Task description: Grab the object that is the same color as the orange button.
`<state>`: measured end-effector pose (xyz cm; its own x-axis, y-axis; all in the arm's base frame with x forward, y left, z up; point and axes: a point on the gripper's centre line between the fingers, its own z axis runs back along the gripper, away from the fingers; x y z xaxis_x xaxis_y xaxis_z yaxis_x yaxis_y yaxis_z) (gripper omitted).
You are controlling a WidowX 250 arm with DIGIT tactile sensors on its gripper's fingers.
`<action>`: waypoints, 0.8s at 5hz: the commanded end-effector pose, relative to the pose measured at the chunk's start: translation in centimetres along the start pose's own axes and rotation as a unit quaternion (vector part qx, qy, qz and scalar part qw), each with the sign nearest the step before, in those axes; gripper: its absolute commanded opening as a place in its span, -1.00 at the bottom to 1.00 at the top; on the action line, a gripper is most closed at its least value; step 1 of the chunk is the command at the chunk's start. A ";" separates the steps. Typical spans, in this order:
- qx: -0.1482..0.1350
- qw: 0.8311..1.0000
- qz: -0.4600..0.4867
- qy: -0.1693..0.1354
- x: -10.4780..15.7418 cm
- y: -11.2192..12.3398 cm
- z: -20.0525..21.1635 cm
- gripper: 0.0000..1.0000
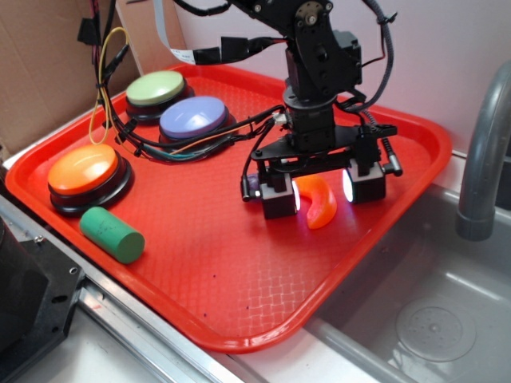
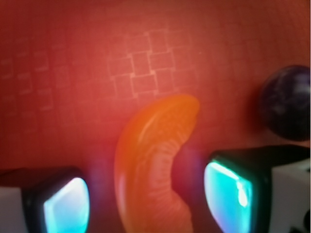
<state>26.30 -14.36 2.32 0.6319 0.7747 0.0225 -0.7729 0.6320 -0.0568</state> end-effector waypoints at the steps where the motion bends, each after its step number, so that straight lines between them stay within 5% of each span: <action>1: -0.022 1.000 0.004 0.007 1.5 -0.4 0.3 -0.89; 4: -0.024 1.000 -0.009 0.015 1.7 -0.3 0.3 -1.00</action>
<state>26.87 -13.81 2.24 0.6429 0.7657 -0.0166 -0.7645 0.6403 -0.0741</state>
